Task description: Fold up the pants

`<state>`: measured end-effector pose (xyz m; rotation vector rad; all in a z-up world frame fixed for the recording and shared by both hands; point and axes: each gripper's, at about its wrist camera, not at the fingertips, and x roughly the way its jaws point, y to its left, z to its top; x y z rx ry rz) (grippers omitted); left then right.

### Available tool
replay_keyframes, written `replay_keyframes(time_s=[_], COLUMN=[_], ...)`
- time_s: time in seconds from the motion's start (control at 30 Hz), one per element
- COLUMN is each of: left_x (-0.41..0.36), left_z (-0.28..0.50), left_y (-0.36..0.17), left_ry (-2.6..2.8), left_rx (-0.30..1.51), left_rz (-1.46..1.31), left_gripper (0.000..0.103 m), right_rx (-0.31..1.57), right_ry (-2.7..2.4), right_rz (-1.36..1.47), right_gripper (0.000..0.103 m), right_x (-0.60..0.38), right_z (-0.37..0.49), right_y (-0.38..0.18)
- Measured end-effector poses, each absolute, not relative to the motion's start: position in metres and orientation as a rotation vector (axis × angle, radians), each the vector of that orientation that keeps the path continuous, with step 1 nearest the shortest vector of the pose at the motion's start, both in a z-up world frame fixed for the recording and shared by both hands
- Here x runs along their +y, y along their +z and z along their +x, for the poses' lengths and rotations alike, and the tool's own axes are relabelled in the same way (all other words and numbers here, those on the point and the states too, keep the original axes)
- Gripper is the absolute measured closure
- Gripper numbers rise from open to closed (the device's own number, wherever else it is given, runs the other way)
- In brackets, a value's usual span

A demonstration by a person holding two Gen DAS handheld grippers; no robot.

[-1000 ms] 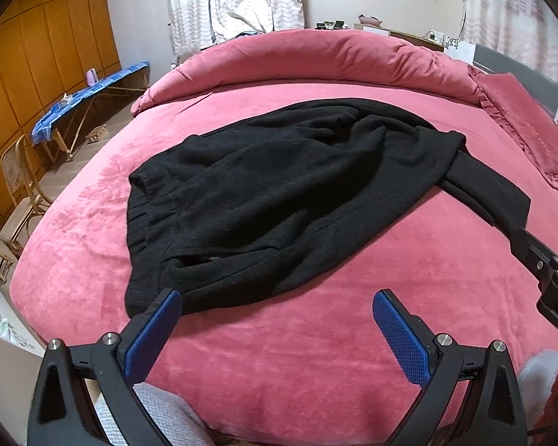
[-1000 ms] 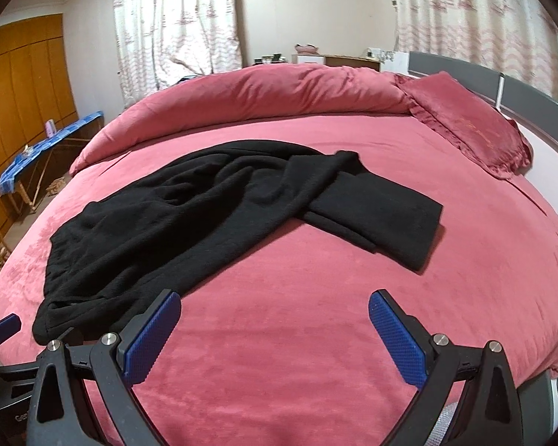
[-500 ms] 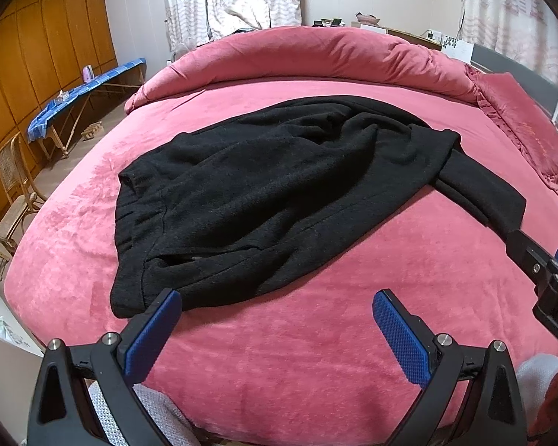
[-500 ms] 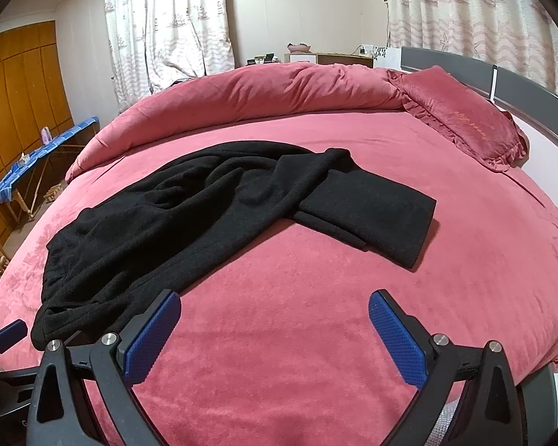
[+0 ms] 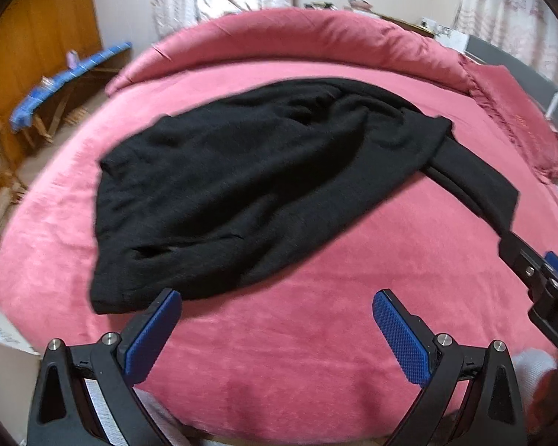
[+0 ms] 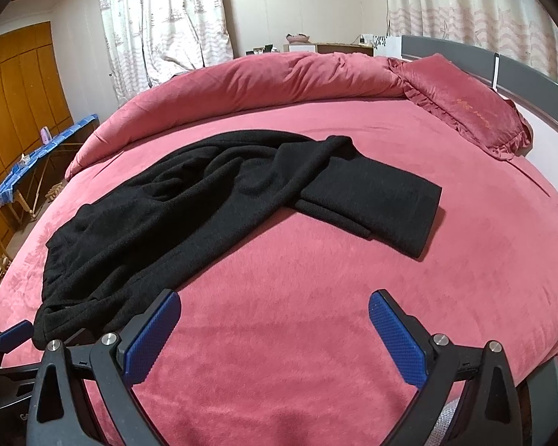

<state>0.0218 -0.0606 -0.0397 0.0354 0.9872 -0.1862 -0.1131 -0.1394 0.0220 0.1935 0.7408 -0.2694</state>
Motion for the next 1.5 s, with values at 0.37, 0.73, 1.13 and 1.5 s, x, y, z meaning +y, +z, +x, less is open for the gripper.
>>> replay_keyframes(time_s=[0.37,0.73,1.13,1.5], left_x=[-0.026,0.045,0.074,0.064], left_z=[0.050,0.087,0.105,0.113], left_y=[-0.069,-0.073,-0.103,-0.118], left_ry=[-0.197,0.045,-0.005,-0.018], left_rx=[1.070,1.010,1.065,1.174], left_rz=[-0.078,-0.020,-0.147,-0.054], left_gripper=[0.000,0.007,0.008,0.049], right_rx=[0.796,0.847,0.855,0.891], right_ry=[-0.255,-0.357,-0.424,-0.382], right_rz=[0.238,0.457,0.750,0.583], right_gripper=[0.001,0.020,0.034,0.088], right_x=[-0.173,-0.299,-0.402,-0.384], right_z=[-0.101,-0.085,-0.048,-0.023], right_y=[0.005,-0.033,-0.077,-0.072])
